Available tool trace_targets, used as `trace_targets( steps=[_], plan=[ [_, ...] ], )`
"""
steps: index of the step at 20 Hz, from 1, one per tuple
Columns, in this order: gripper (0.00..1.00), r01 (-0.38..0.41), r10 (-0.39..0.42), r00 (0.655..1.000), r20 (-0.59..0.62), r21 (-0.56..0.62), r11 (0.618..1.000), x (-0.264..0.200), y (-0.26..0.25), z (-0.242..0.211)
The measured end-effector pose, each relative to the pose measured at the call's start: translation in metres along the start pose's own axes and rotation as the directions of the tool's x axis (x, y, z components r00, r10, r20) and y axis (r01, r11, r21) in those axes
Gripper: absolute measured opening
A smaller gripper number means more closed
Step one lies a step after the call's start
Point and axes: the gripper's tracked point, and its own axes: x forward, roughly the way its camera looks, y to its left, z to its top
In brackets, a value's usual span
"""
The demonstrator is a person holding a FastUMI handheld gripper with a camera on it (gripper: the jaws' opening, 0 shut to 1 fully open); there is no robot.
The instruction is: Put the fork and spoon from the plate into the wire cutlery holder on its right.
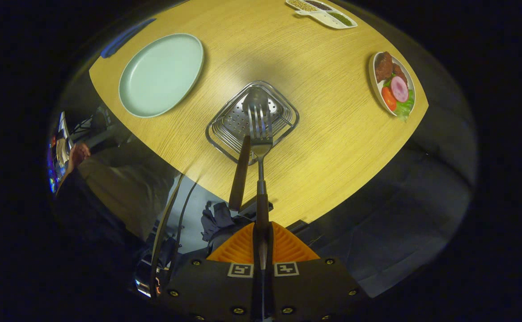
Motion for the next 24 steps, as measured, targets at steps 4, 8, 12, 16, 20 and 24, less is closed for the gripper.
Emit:
trace_targets(
  steps=[4, 8, 12, 16, 20, 24],
  plan=[
    [0.02, 0.023, -0.025, 0.997, -0.067, -0.039, 0.999, 0.000, -0.005, 0.006],
    [0.02, 0.052, -0.062, 0.987, -0.151, -0.069, 0.996, -0.003, -0.015, 0.017],
    [0.04, 0.049, -0.062, 0.977, -0.204, -0.068, 0.996, 0.001, -0.016, 0.031],
    [0.08, 0.036, -0.048, 0.978, -0.204, -0.062, 0.997, -0.004, -0.012, 0.040],
    [0.12, 0.045, -0.052, 0.989, -0.142, -0.051, 0.998, -0.014, -0.011, 0.048],
    [0.12, 0.028, -0.028, 0.999, -0.036, -0.015, 0.999, -0.035, -0.010, 0.043]
  ],
)
